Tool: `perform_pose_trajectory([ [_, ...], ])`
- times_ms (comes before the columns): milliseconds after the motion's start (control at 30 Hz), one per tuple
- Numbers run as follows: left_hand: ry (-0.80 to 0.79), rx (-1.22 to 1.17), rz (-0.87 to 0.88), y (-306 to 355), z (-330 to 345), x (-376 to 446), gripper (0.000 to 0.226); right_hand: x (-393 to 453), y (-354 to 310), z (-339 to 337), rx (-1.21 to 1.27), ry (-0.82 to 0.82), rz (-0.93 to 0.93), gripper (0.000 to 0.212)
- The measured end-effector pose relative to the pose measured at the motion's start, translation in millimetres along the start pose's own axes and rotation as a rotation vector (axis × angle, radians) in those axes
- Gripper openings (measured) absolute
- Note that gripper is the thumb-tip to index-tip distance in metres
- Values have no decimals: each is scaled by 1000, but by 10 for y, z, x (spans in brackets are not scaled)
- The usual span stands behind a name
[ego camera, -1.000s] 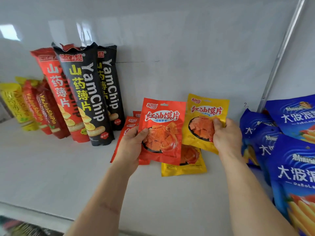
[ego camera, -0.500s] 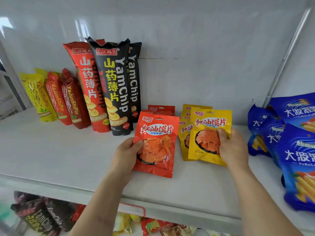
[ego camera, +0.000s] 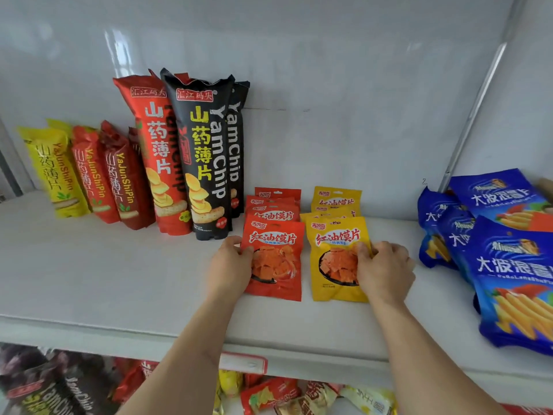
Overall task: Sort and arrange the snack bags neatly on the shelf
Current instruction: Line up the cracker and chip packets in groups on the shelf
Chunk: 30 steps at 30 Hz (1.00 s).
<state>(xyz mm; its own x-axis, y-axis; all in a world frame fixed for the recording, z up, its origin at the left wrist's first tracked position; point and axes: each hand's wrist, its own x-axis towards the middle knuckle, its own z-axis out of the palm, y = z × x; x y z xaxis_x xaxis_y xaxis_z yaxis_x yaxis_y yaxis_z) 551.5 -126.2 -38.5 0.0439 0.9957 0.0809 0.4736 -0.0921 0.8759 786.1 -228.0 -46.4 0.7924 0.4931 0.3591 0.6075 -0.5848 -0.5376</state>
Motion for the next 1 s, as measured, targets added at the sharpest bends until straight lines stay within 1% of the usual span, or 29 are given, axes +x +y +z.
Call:
perform_pose_trajectory([
  [100, 20, 46, 13, -18, 18, 33, 32, 43, -11, 43, 29, -53, 25, 44],
  [233, 34, 113, 21, -18, 28, 116, 33, 106, -54, 143, 19, -82, 19, 41],
  [433, 45, 149, 4, -23, 38, 182, 35, 180, -164, 254, -8, -72, 52, 41],
  [700, 65, 114, 25, -65, -19, 143, 35, 220, -285, 345, 30, -67, 61, 43],
  [867, 111, 150, 36, -72, -62, 82, 41, 166, -325, 308, 134, -73, 114, 41],
  [933, 139, 196, 55, -57, -85, 25, 42, 130, -346, 274, 180, -79, 137, 40],
  [1000, 188, 276, 111, -41, -107, -58, 41, 80, -337, 223, 195, -87, 138, 39],
])
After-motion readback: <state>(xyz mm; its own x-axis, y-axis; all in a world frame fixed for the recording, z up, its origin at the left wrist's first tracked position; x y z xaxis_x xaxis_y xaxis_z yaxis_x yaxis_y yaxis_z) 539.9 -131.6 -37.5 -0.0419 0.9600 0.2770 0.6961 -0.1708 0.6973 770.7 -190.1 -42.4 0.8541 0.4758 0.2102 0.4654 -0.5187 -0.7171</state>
